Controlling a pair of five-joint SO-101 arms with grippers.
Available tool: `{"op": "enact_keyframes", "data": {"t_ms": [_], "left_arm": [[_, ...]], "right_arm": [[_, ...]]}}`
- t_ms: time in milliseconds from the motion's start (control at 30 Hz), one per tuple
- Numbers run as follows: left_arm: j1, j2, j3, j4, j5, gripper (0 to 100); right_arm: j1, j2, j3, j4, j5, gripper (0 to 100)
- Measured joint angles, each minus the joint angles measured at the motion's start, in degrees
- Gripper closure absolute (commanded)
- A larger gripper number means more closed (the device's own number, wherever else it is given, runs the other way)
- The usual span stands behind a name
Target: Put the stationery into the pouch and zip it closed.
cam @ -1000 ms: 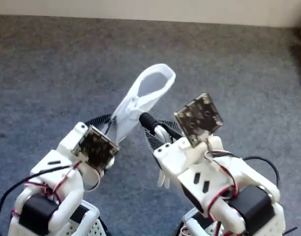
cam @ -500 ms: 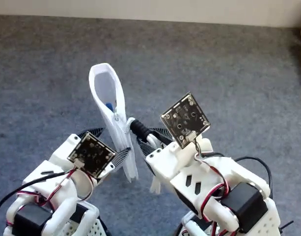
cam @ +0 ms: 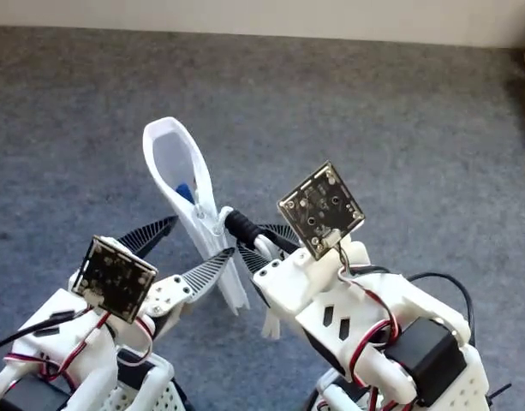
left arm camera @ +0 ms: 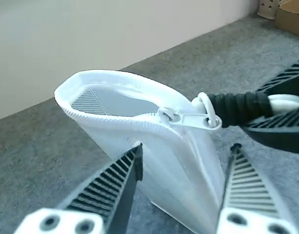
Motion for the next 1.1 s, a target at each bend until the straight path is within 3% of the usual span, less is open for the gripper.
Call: {"op": "enact_keyframes", "data": {"t_ms": [167,333,667,767,1100], "left_arm": [[-0.3,0.0,0.4,0.0,1.6,73],[-2.5,0.0,6.4,-5.1,1.8,73],[-6.0,0.0,8.3,-7.0,1.6,85],[-6.0,0.0,7.8,-6.3,-1.5,87],[-6.4,0.0,5.0,-1.5,-3.0,76]], "right_arm": [[-0.1,0.0,0.0,0.0,-0.1,99.5],[-0.1,0.0,0.0,0.0,-2.2,99.5],[-0.2,0.0,0.0,-0.1,-2.8,99.5],[-0.2,0.0,0.0,-0.1,-2.8,99.5],[-0.2,0.0,0.0,0.4,-2.8,99.5]]}}
